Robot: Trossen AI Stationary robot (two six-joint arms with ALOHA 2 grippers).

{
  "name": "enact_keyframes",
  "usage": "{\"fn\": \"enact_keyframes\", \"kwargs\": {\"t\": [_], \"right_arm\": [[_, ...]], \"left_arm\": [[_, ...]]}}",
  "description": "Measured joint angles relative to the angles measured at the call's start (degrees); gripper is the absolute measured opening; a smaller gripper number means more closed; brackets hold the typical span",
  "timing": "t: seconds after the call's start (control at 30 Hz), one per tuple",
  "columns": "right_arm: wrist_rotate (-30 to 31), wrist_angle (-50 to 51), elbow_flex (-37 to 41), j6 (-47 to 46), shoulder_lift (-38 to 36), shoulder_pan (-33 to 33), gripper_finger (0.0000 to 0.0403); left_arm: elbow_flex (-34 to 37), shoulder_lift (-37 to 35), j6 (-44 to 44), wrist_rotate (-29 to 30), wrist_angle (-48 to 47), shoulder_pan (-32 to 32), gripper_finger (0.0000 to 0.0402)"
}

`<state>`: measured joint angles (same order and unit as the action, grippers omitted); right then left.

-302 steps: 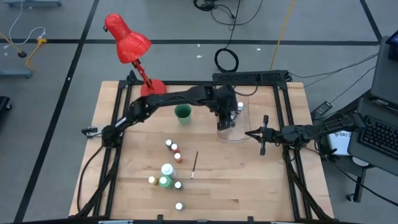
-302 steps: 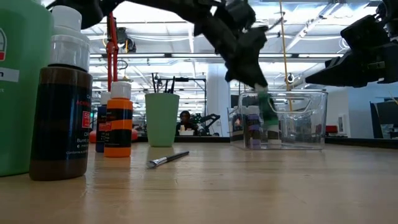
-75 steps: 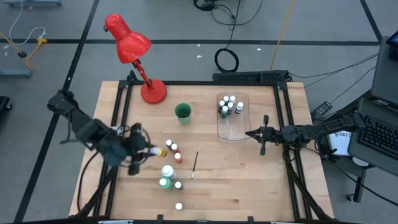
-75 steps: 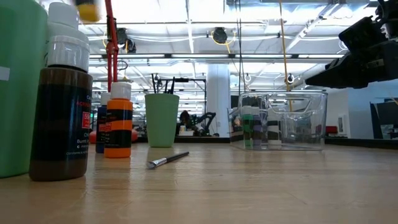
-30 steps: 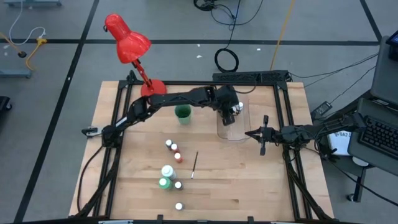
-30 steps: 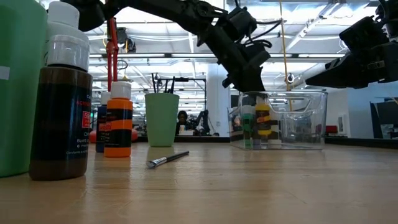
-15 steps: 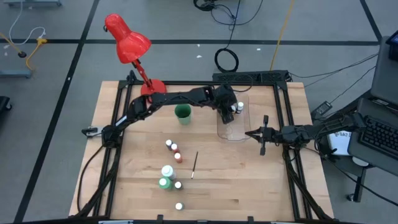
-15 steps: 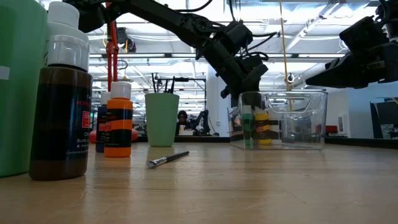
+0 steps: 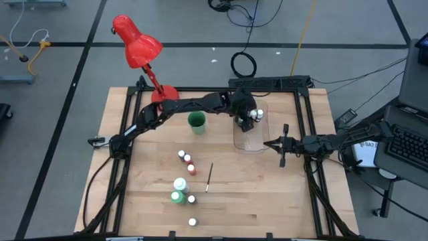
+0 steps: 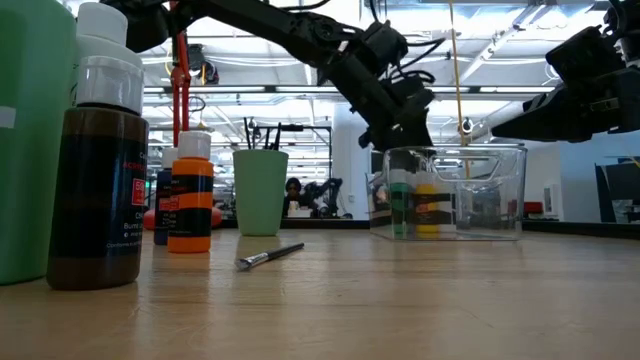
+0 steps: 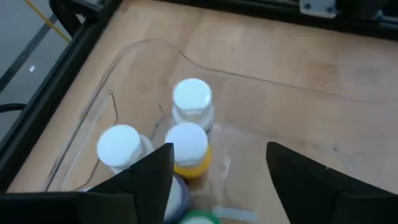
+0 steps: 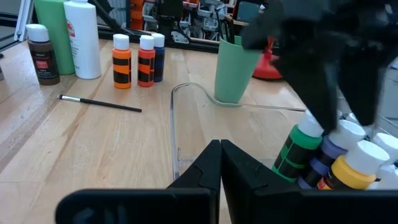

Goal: Pick & Place Paint Supplies
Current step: Put the dark blue paint bottle into the transparent bin

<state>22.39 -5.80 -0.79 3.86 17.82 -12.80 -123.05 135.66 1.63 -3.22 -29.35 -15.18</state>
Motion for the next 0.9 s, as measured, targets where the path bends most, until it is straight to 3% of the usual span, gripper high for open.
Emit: {"fn": "enact_keyframes", "kwargs": {"t": [0.1, 0.23, 0.33, 0.53, 0.73, 0.8, 0.9], "right_arm": [[0.0, 0.0, -0.01, 0.0, -0.02, 0.0, 0.0004], [-0.03, 0.16, 0.0, 0.08, -0.04, 0.0, 0.0004], [-0.07, 0.11, -0.01, 0.11, 0.27, 0.0, 0.0004], [0.0, 0.04, 0.0, -0.11, 0.72, 0.0, 0.0004], [0.0, -0.15, 0.01, -0.38, 0.72, 0.0, 0.0004], [0.02, -0.15, 0.0, -1.26, 0.73, 0.0, 0.0004], [0.02, -0.17, 0.0, -1.66, 0.74, 0.0, 0.0004]], "left_arm": [[-3.56, -0.74, 1.53, -2.05, -8.06, 0.51, 0.0266], [-11.25, -4.54, 2.99, -5.34, -27.02, 2.42, 0.0262], [-10.83, -10.67, 2.77, -5.58, -39.69, 4.91, 0.0249], [-6.35, -24.04, -1.7, 4.14, -59.37, 12.85, 0.0211], [11.77, -39.36, -10.07, 13.31, -57.09, 22.43, 0.0183], [20.82, -46.19, -12.44, 15.61, -51.01, 24.55, 0.018], [34.97, -55.43, -11.58, 12.92, -38.4, 25.69, 0.0184]]}}
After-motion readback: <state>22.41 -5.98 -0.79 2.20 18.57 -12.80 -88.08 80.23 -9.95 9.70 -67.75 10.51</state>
